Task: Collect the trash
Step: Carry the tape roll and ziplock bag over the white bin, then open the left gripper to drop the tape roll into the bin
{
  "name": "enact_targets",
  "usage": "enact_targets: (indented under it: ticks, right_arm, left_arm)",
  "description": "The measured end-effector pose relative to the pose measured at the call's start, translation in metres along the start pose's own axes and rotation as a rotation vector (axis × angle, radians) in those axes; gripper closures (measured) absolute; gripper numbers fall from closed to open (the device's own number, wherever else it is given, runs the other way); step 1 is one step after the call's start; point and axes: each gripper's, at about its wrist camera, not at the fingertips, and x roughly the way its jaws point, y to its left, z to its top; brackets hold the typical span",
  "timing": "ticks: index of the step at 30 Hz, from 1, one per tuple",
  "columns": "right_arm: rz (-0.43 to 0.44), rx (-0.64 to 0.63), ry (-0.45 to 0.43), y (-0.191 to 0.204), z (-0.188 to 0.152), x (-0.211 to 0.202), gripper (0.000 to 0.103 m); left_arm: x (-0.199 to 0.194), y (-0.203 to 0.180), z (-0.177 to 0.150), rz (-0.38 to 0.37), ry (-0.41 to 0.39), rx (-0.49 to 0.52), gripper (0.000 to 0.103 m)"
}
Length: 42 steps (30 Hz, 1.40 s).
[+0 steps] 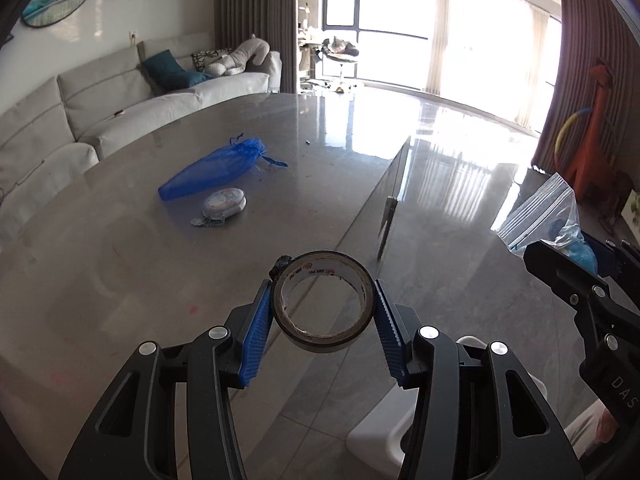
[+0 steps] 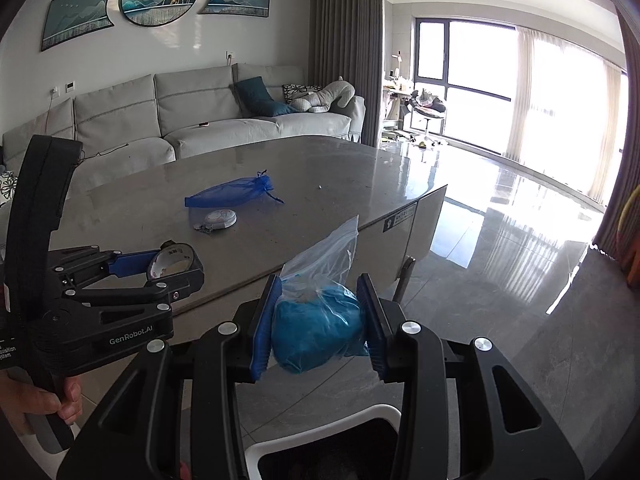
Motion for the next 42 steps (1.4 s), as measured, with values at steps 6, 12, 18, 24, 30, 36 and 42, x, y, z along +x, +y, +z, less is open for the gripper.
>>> enact_targets:
  ticks: [6, 12, 18, 24, 30, 36, 42]
  right_arm:
    - [-0.048, 0.037, 0.027, -0.013, -0.029, -0.02, 0.063]
    - [-0.1, 0.07, 0.071, -0.027, -0.06, -0.035, 0.063]
    - [-0.134, 0.111, 0.093, -0.037, -0.082, -0.045, 0.063]
    - [-0.159, 0.133, 0.1, -0.043, -0.093, -0.052, 0.063]
    - [-0.179, 0.148, 0.098, -0.053, -0.098, -0.059, 0.063]
    - [-0.197, 0.165, 0.113, -0.06, -0.105, -0.06, 0.063]
    - [-0.212, 0.181, 0.13, -0.064, -0.113, -0.062, 0.063]
  left_arm:
    - [-0.004, -0.032, -0.024, -0.075, 0.03, 0.067, 0.054]
    - [-0.002, -0.065, -0.042, -0.148, 0.064, 0.152, 0.054]
    - [0.003, -0.093, -0.056, -0.206, 0.097, 0.227, 0.054]
    - [0.008, -0.114, -0.067, -0.235, 0.116, 0.292, 0.054]
    - [0.014, -0.133, -0.08, -0.292, 0.158, 0.343, 0.054]
    - [0.013, -0.153, -0.096, -0.334, 0.176, 0.411, 0.054]
    - [0.017, -0.167, -0.106, -0.375, 0.194, 0.452, 0.054]
